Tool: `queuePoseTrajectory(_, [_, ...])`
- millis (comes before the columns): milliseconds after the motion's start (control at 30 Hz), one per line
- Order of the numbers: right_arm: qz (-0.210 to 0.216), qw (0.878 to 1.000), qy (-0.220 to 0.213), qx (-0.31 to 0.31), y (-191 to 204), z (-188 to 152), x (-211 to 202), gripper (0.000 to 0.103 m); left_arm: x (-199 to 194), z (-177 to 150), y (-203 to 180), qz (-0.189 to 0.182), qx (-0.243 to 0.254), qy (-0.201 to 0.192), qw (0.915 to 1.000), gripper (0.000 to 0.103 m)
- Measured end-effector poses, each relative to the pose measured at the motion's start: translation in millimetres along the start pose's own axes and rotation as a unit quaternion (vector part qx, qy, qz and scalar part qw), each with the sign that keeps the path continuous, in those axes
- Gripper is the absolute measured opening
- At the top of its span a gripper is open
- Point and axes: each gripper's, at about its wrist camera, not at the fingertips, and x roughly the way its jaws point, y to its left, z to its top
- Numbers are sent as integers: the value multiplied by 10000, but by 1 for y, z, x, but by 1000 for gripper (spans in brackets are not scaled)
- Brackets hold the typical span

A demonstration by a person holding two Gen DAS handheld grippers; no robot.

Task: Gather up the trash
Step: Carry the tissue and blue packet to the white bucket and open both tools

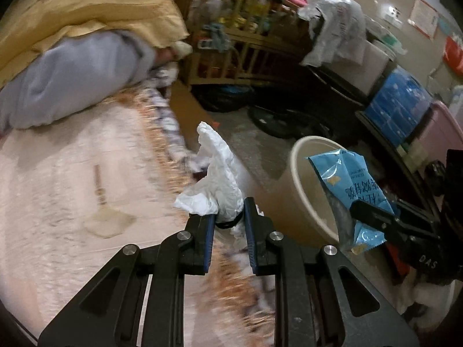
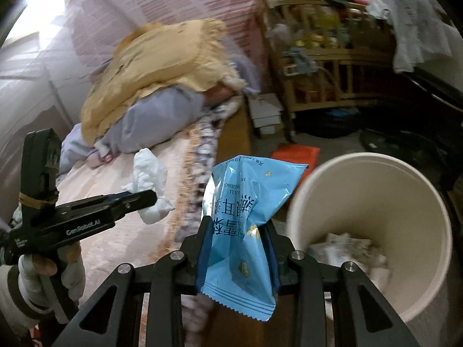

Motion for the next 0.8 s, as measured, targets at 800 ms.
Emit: queuePoseTrajectory(800, [-966, 9917, -99, 847, -120, -19, -12, 32, 79, 18, -118, -785, 607, 438, 9941, 17])
